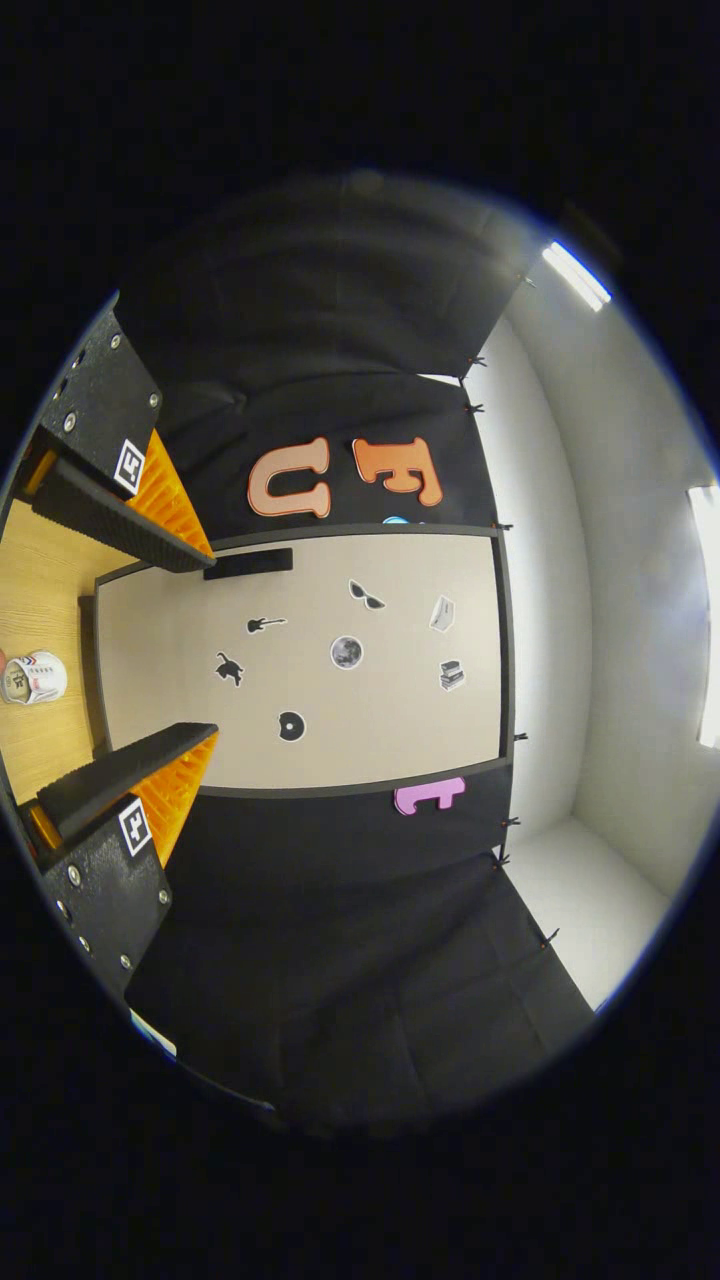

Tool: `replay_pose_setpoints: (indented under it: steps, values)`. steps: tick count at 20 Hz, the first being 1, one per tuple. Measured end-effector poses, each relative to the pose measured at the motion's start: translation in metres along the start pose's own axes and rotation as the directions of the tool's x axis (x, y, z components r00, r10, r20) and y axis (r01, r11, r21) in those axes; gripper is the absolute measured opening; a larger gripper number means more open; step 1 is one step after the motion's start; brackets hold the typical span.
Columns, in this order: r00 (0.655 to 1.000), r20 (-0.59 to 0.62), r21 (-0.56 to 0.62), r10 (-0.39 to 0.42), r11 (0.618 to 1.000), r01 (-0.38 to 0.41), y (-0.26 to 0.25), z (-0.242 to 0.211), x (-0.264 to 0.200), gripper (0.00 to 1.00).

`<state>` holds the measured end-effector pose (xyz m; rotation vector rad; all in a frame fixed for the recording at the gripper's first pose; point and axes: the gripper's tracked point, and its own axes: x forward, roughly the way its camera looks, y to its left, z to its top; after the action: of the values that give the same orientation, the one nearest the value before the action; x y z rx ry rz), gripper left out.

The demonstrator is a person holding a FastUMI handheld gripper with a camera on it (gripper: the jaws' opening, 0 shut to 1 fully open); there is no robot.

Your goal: Open the shoe cabinet door, grab the shoes and put them into the shoe cabinet, then close the shoe cabinet door.

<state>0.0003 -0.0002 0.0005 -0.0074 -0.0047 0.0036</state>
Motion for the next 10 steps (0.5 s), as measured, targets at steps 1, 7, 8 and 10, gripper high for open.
replay_pose_setpoints:
  steps: [1,7,8,10]
  values:
    - [1.0,0.0,0.0,0.001,1.0,-0.001,-0.0004,0.0001,-0.0003,0.94]
    - [1.0,-0.014,-0.005,0.006,1.0,-0.006,0.0003,-0.0026,0.001,0.94]
    - [1.0,-0.016,-0.006,0.008,1.0,-0.008,0.0003,-0.0033,0.0013,0.94]
    - [1.0,-0.023,-0.008,0.019,1.0,-0.02,0.0023,-0.0049,0.0025,0.95]
